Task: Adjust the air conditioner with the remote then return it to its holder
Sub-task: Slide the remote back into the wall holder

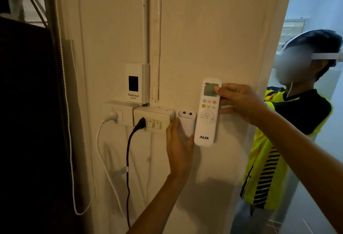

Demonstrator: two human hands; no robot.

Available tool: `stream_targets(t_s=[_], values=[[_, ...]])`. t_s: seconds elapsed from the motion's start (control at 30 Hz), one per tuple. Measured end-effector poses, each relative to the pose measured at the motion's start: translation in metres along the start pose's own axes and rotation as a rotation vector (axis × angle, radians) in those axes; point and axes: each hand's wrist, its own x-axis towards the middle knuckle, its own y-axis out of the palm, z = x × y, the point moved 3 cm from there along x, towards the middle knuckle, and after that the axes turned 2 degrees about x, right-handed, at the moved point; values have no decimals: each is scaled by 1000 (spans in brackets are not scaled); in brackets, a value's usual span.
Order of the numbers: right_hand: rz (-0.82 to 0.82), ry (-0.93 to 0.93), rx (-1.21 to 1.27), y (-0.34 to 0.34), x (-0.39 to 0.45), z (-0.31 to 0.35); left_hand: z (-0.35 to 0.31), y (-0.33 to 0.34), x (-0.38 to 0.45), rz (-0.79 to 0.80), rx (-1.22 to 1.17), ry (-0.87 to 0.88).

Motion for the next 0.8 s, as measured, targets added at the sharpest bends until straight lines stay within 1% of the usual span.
stream_targets(t_s=[0.1, 0.13, 0.17, 0.23, 0.37, 0.47, 0.67, 0.8], values=[[-23, -27, -1, 1, 3, 4, 3, 5, -2, 5, 71, 5], [-38, -41, 2, 2, 5, 6, 4, 7, -2, 6, 24, 4], [-61, -52, 5, 2, 7, 8, 7, 9, -1, 14, 29, 15], [-110, -70, 0, 5, 12, 13, 8, 11, -2, 3, 98, 11], [-193, -141, -72, 15, 24, 27, 16, 14, 1, -39, 53, -3], [-234, -172, -72, 24, 35, 38, 14, 14, 1, -54, 145, 57], [-258, -259, -217, 39, 41, 46, 15, 14, 0, -88, 180, 81], [-248, -271, -253, 43, 37, 43, 13, 14, -1, -82, 148, 71]])
